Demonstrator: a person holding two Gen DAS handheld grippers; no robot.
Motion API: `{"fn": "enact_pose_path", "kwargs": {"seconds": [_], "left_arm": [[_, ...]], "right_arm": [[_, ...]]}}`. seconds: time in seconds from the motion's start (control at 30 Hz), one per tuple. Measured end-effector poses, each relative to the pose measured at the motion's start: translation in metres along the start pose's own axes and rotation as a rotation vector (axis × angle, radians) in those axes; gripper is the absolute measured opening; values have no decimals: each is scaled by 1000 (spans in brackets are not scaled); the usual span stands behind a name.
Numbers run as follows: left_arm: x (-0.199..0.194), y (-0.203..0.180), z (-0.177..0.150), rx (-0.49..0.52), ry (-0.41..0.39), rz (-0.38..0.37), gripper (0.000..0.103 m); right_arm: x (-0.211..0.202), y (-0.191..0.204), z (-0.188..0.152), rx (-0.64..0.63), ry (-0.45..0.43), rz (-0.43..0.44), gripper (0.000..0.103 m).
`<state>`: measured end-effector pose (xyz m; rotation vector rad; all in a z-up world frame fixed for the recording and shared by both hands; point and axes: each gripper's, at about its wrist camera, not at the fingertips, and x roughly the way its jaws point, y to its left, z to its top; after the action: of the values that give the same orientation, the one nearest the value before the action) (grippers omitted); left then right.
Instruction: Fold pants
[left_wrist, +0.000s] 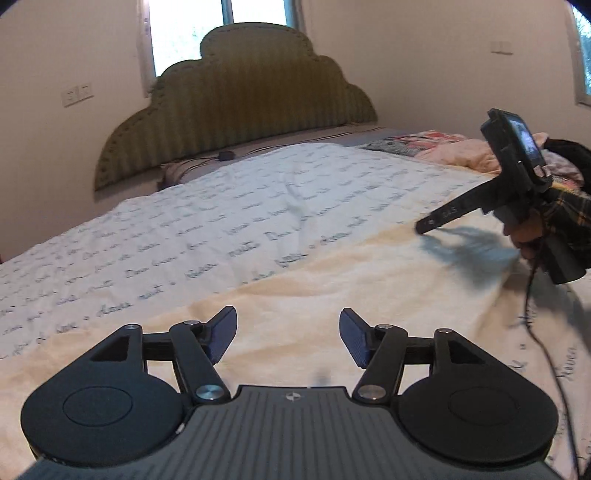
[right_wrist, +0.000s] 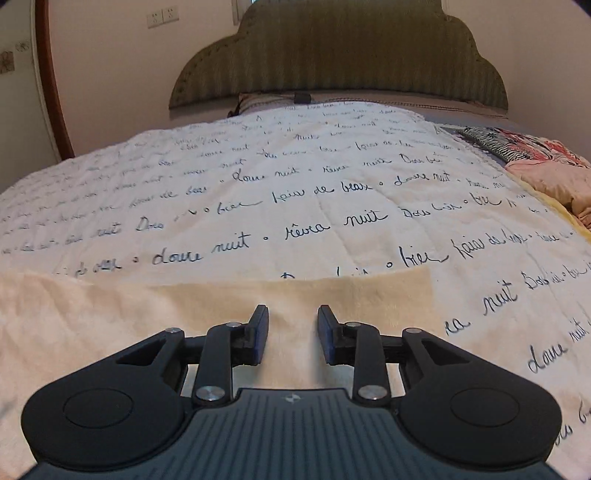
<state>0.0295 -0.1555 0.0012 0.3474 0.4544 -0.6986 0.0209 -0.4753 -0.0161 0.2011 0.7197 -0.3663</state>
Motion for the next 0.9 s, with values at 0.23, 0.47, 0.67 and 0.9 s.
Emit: {"fn": "enact_pose_path", "kwargs": {"seconds": [0.23, 0.47, 0.67, 0.9], "left_arm": [[30, 51, -12, -155, 92, 122, 68], [46, 58, -36, -217, 120, 137, 81], [50, 60, -40, -235, 120, 138, 100], [51, 58, -41, -228, 122, 153, 103]], "right_arm": [[6, -25, 8, 123, -39, -63, 27], [-24, -11, -24, 114, -15, 74, 28], [-31, -43, -36, 311, -95, -23, 28], [-52, -43, -64, 273, -86, 33, 49]]}}
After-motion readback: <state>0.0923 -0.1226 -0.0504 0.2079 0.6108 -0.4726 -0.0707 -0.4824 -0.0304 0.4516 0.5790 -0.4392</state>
